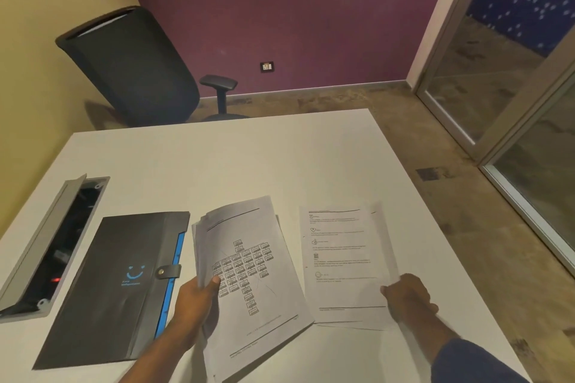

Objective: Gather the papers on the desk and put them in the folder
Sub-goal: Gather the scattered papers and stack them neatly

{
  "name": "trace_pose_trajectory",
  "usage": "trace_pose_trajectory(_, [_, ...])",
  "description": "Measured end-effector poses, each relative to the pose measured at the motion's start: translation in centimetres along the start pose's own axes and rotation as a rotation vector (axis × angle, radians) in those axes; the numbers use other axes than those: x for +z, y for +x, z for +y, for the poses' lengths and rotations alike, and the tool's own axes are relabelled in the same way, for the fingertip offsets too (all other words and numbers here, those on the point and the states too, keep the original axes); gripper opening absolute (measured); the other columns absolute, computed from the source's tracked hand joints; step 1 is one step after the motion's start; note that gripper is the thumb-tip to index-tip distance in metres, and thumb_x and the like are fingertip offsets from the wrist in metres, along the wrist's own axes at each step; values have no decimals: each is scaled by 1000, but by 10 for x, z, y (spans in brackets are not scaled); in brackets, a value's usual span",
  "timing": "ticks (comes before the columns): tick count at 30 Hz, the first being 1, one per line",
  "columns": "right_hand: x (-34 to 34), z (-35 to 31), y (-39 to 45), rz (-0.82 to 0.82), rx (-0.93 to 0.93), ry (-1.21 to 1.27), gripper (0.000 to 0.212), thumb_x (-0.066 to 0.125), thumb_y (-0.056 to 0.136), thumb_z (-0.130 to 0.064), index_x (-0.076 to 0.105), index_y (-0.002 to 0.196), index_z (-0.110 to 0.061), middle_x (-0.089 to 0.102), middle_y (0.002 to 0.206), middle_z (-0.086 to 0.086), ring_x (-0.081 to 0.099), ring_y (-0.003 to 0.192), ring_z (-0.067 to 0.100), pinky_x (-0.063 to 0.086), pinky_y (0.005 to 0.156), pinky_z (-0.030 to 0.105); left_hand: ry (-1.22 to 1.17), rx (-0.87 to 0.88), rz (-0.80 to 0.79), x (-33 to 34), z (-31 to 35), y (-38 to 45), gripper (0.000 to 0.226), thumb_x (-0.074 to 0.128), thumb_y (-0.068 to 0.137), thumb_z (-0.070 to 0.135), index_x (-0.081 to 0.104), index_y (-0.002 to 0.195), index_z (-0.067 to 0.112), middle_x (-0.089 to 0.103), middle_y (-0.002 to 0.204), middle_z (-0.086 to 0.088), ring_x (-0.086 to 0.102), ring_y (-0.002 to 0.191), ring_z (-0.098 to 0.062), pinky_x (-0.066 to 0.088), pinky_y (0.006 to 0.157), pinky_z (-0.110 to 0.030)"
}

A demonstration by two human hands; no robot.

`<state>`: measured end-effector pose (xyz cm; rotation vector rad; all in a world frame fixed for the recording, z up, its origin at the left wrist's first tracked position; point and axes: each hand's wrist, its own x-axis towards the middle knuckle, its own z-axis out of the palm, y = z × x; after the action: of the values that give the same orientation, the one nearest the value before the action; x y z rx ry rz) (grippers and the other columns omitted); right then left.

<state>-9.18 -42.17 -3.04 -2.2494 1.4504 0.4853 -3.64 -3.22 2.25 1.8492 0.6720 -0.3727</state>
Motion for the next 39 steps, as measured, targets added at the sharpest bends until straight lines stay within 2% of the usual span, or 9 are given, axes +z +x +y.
trace_pose_trajectory(4, [7, -4, -4, -6, -97, 213, 7, 64, 83, -12, 57, 81, -9, 68, 89, 14, 61, 74, 30, 52, 73, 35, -1, 2, 13, -7, -4, 6, 28, 59, 96, 29, 62, 116, 9, 69, 103, -12, 64, 96, -35, 48, 91, -55])
trace_pose_trajectory(7, [10, -10, -7, -10, -190, 400, 10, 58, 79, 2, 58, 73, -5, 66, 78, 18, 57, 62, 29, 51, 62, 35, -21, 8, 32, -13, -7, 12, 30, 60, 96, 27, 63, 119, 6, 70, 101, -13, 64, 98, -37, 50, 90, -53])
trace_pose_trajectory(11, [8, -31, -13, -89, -283, 580, 7, 58, 85, 2, 65, 88, 2, 69, 91, 25, 57, 73, 28, 45, 67, 33, -43, 4, 39, -24, -13, 21, 30, 60, 97, 25, 65, 118, 3, 72, 96, -13, 66, 93, -36, 51, 81, -46])
trace_pose_trajectory(15, [2, -51, -20, -138, -275, 741, 24, 59, 88, -4, 67, 110, -4, 68, 97, 10, 60, 85, 27, 46, 71, 29, -64, -13, 48, -32, -18, 28, 31, 62, 96, 20, 66, 118, -1, 72, 92, -13, 67, 82, -31, 50, 72, -38])
trace_pose_trajectory(21, [-5, -71, -26, -339, -247, 1065, 33, 59, 93, -1, 60, 126, -3, 67, 121, 13, 61, 112, 32, 43, 106, 44, -46, -40, 51, -42, -21, 34, 28, 62, 95, 22, 69, 112, 2, 72, 81, -6, 66, 72, -24, 49, 60, -32])
trace_pose_trajectory(28, [-2, -91, -62, -586, -468, 975, 30, 58, 94, -3, 62, 124, -2, 70, 119, 13, 64, 114, 31, 42, 109, 49, -110, 0, -90, -38, -8, 31, 21, 59, 97, 12, 65, 109, -4, 72, 56, 5, 68, 48, -9, 60, 60, -36])
trace_pose_trajectory(31, [4, -103, -80, -607, -528, 841, 29, 58, 94, -5, 63, 123, -1, 70, 117, 14, 66, 110, 30, 46, 105, 49, -246, 34, -306, -36, -5, 32, 26, 58, 98, 10, 61, 122, 4, 80, 89, 3, 76, 79, -11, 63, 65, -27])
trace_pose_trajectory(34, [9, -113, -96, -655, -529, 762, 28, 57, 92, -1, 63, 120, 0, 72, 112, 16, 68, 104, 33, 52, 98, 48, -308, 35, -547, -40, 0, 35, 39, 67, 92, 20, 62, 130, 17, 72, 123, -6, 69, 112, -28, 58, 88, -44])
trace_pose_trajectory(39, [2, -122, -109, -802, -575, 750, 37, 62, 82, 4, 59, 119, -4, 70, 116, 16, 70, 103, 25, 55, 95, 38, -295, -14, -645, -43, 7, 36, 33, 62, 92, 23, 66, 125, 20, 67, 128, -15, 65, 115, -39, 52, 96, -56])
